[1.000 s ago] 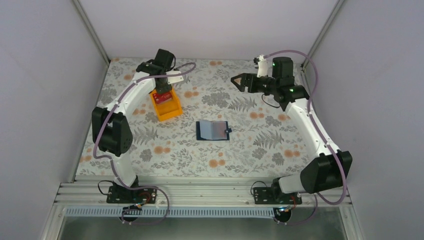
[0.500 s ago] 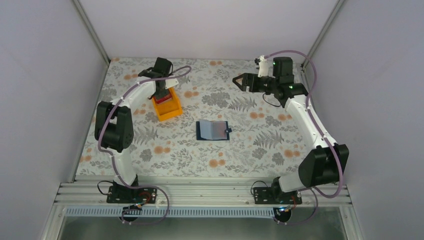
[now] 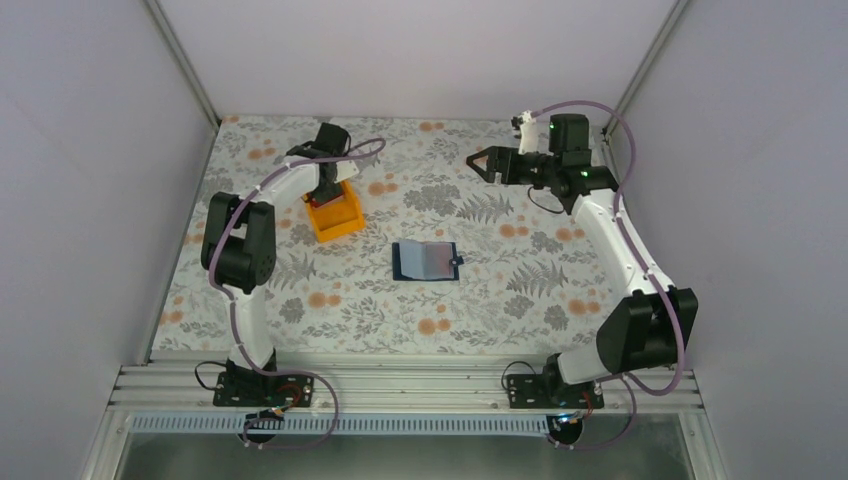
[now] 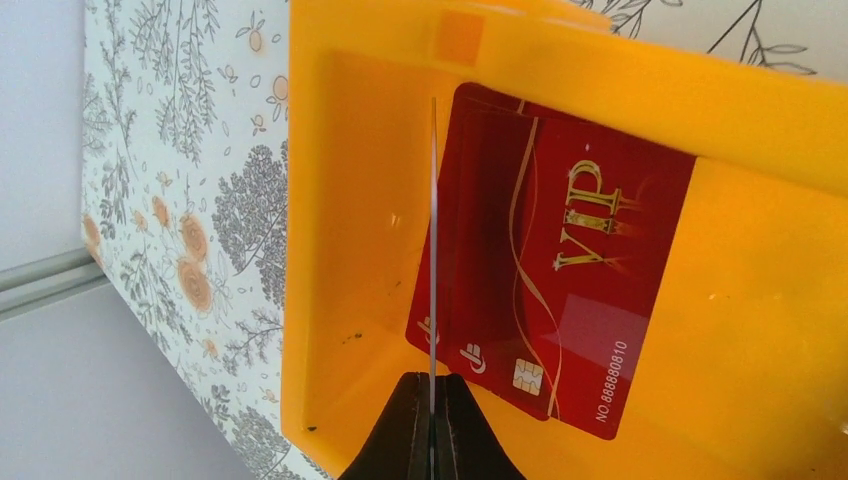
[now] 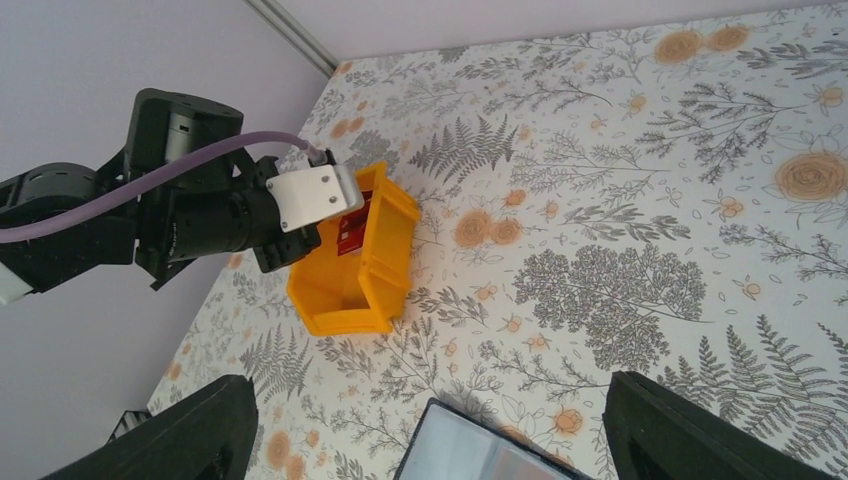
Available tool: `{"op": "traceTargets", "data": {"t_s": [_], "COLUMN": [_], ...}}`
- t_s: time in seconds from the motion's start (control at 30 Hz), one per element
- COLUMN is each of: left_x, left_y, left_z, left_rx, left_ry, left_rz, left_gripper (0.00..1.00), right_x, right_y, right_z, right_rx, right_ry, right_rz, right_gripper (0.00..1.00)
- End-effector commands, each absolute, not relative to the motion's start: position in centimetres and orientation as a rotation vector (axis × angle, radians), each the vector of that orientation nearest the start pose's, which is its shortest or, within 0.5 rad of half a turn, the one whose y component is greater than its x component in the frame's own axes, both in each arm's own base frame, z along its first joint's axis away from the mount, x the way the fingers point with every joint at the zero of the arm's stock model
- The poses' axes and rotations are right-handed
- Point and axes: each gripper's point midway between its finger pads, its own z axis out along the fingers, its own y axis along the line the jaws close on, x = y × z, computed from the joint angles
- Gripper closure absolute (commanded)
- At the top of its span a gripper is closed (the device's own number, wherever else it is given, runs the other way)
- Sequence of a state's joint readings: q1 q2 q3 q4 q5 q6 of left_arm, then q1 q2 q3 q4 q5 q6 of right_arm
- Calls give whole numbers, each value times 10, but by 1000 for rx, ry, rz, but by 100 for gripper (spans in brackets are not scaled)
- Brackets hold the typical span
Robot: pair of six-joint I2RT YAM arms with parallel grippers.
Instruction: Take the credit cards out of the card holder
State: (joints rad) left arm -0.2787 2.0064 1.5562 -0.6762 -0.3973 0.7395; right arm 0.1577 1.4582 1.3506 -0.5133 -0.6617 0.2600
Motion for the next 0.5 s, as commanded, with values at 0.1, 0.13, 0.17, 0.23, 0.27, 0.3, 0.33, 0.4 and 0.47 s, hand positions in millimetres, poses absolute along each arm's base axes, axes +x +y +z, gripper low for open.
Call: {"op": "traceTargets", "data": {"t_s": [0.1,0.13,0.17,0.23,0.27,0.3,0.33,0.4,0.47], "left_x": [471,469,467,463,462,461,460,460,462], "left_y": [-68,-70,-72,-75,-76,-77,-78,-79,-80], "left_z": [75,71,69,65,66,67,70,78,90], "left_rx": [1245,1253,1255,1262,1261,1260,1255,1237,1215], "left_ry": [2458,2465,2470,2482,2486,2487,2487,2487,2477], "left_rz": [658,627,606,571,556,543,535,527,522], "left_gripper": [97,97,96,92,88,81,76,64,56], "right_x": [392,391,391,390,390,390,390,391,391], "right_y": [168,169,169,168,168,167,167,167,167], "right_z": [294,295,295,295,297,297,296,293,286], "right_rx": [-293,-298,-296,-297,-297,-299,-297,-291,-276], "right_ry": [2161,2158,2159,2156,2152,2150,2152,2162,2185], "right_rz": [995,1003,1007,1012,1012,1009,1007,1009,1010], "right_gripper": [12,12,12,11,11,11,11,11,11]}}
